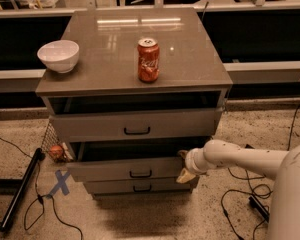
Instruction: Open middle drawer
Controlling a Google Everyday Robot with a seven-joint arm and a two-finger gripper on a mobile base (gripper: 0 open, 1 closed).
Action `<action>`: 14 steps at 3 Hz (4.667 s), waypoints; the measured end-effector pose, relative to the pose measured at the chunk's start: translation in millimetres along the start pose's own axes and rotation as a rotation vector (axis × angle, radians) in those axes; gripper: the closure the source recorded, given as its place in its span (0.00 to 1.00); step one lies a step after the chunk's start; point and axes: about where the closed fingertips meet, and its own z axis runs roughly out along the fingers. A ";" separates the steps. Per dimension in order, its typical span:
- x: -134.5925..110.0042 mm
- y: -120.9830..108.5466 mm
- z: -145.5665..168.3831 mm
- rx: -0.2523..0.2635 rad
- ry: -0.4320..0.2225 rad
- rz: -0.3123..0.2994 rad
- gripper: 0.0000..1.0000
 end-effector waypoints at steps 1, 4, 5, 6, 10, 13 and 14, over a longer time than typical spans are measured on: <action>-0.2 0.4 0.5 -0.001 0.000 0.000 0.03; -3.0 3.0 -8.8 -0.082 0.066 -0.045 0.11; 3.8 13.1 -9.5 -0.157 0.083 -0.047 0.29; 4.0 30.3 -21.0 -0.227 0.098 -0.065 0.53; -0.6 53.8 -37.9 -0.292 0.106 -0.075 0.20; -11.2 51.8 -54.7 -0.303 0.122 -0.087 0.00; -28.7 32.4 -77.2 -0.316 0.162 -0.107 0.00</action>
Offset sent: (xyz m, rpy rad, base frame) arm -0.0002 0.0004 -0.0004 0.0003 0.0007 0.0006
